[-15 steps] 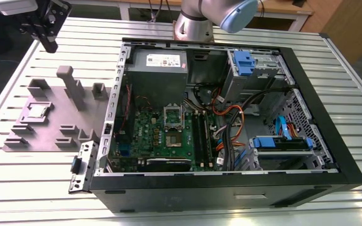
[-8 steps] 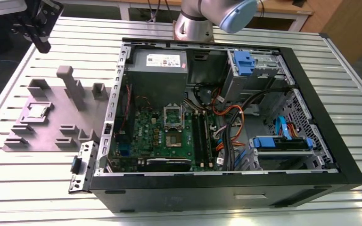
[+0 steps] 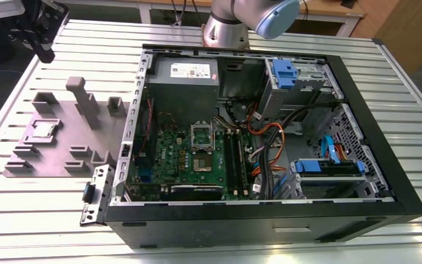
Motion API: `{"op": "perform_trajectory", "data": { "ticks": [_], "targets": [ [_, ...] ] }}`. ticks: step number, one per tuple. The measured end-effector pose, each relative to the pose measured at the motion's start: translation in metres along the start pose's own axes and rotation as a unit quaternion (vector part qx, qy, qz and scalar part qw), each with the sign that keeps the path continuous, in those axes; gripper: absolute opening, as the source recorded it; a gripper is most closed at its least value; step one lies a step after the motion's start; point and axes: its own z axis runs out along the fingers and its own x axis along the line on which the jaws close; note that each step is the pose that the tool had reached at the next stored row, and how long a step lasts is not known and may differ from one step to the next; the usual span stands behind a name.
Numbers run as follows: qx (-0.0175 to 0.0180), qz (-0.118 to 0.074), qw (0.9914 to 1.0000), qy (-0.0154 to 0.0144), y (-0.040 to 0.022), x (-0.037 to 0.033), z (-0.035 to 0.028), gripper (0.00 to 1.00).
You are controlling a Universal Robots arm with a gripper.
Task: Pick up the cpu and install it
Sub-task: 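Reach for the cpu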
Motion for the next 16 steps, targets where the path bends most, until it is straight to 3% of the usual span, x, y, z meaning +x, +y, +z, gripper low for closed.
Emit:
{"op": "perform_trajectory", "data": {
  "ticks": [16],
  "targets": [
    [0.0, 0.0, 1.0, 0.0003, -0.0004, 0.0049, 0.0008, 0.11]
  ]
}}
